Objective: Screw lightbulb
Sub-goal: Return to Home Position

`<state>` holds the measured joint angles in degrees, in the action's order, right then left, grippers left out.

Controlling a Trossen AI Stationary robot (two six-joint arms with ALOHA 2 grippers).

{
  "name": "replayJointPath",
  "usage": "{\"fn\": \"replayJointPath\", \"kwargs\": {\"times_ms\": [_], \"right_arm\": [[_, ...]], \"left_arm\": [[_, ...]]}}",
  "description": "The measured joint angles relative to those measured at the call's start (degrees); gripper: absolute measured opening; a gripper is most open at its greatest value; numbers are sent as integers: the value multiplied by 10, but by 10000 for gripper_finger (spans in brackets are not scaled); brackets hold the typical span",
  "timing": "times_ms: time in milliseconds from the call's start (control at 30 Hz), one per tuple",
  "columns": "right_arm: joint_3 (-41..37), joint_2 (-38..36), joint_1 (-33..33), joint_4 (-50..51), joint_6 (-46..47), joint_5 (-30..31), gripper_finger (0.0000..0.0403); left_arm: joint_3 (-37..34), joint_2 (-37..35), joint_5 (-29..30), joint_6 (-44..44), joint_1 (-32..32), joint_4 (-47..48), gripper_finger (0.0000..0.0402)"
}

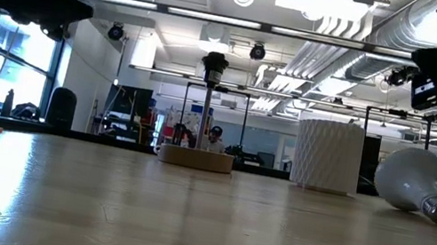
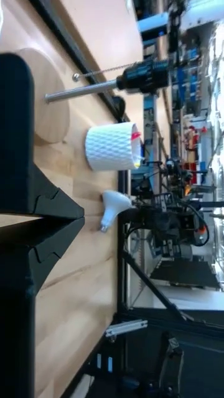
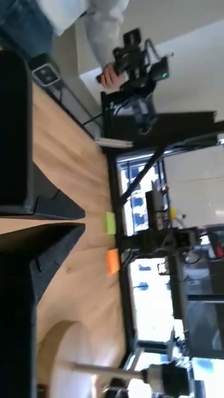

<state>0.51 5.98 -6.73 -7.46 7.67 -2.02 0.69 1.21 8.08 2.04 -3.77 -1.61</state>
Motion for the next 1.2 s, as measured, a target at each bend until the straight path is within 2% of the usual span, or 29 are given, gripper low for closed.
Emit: {"fn": "replayJointPath", "kwargs": {"times_ms": [200, 1000, 1200], "right_arm": [[1, 1, 0, 68, -6, 1, 16], [1, 2, -4, 70, -6, 1, 16], [1, -19, -21, 70, -6, 1, 16]], "left_arm": [[0, 13, -5, -18, 0, 1, 0], [0, 12, -4, -18, 0, 1, 0], [0, -11, -4, -18, -11, 1, 0]]}}
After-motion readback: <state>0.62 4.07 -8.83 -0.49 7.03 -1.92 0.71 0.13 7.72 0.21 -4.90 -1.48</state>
